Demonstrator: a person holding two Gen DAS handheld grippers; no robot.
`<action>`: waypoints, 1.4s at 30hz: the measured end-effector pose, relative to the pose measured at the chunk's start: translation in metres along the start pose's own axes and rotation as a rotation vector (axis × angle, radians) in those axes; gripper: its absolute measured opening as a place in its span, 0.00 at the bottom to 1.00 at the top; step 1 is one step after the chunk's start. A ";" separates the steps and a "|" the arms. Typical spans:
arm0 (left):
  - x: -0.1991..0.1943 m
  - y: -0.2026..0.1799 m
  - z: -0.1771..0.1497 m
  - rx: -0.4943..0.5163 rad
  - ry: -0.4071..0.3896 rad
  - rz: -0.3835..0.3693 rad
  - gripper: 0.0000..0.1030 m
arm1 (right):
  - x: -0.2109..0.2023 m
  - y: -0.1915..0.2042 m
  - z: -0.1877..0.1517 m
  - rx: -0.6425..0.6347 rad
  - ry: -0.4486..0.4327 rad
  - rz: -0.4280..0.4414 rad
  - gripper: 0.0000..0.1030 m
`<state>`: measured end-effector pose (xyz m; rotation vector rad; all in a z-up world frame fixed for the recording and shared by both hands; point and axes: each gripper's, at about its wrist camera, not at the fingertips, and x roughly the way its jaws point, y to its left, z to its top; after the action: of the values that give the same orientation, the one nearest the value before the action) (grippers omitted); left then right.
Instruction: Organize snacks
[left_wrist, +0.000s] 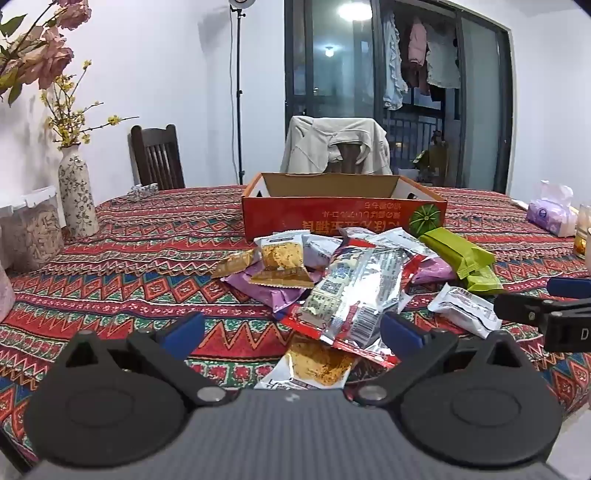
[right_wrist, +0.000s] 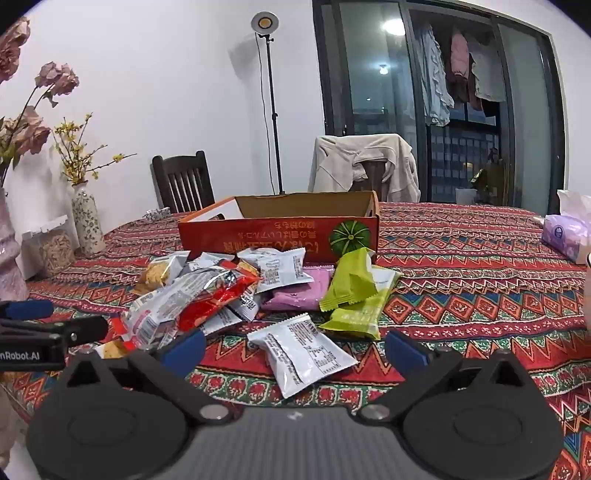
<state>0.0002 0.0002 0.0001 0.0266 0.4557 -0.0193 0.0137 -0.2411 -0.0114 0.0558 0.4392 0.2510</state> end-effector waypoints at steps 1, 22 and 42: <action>0.000 0.000 0.000 -0.005 0.000 -0.011 1.00 | 0.000 0.001 0.000 0.000 -0.001 0.003 1.00; 0.017 0.001 -0.008 -0.033 0.017 -0.068 1.00 | 0.017 -0.004 -0.007 0.019 0.052 0.007 1.00; 0.019 0.004 -0.010 -0.055 0.014 -0.071 1.00 | 0.020 -0.006 -0.008 0.021 0.058 0.016 1.00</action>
<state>0.0129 0.0046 -0.0173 -0.0431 0.4710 -0.0765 0.0294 -0.2415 -0.0274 0.0726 0.4988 0.2640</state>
